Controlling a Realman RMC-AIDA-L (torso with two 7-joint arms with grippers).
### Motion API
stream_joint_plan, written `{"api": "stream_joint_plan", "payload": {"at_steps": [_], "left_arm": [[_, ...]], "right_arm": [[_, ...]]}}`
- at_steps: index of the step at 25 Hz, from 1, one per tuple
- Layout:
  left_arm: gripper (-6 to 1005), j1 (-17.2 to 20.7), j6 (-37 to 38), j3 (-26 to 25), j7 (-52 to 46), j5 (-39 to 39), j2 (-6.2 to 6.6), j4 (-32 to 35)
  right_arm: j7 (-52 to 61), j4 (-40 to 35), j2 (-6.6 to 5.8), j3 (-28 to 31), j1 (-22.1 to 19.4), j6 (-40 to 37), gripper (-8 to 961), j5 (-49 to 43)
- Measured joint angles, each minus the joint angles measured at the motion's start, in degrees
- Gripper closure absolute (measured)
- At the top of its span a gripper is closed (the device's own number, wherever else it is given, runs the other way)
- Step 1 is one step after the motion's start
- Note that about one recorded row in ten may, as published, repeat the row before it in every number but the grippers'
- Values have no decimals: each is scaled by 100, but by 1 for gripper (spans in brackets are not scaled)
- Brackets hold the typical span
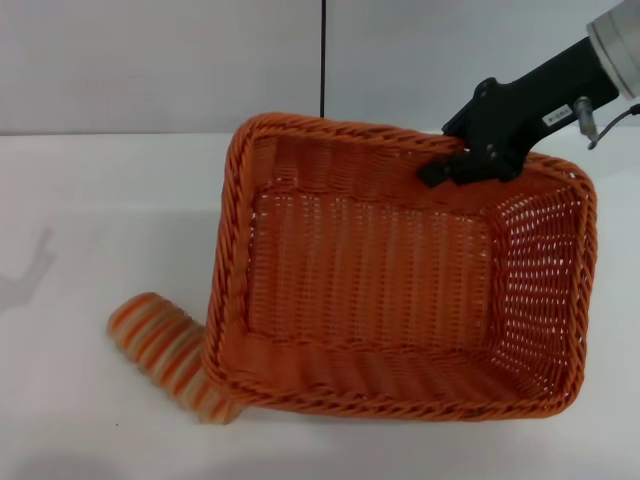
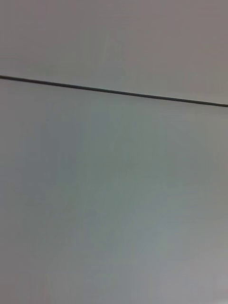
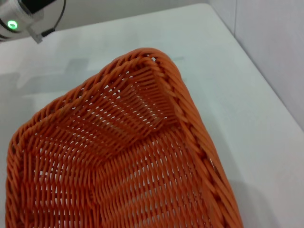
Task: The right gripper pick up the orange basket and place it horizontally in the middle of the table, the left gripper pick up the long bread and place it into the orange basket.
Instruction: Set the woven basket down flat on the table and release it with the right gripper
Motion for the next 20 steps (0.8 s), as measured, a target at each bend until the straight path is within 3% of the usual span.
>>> {"api": "stream_joint_plan", "payload": {"at_steps": [12, 20], "left_arm": [[162, 55, 59, -25, -8, 12, -2, 122], [163, 12, 22, -17, -48, 19, -2, 171]], "right_arm": [[229, -59, 17, -128, -51, 31, 809, -419], [406, -513, 26, -173, -265, 118, 809, -540]]}}
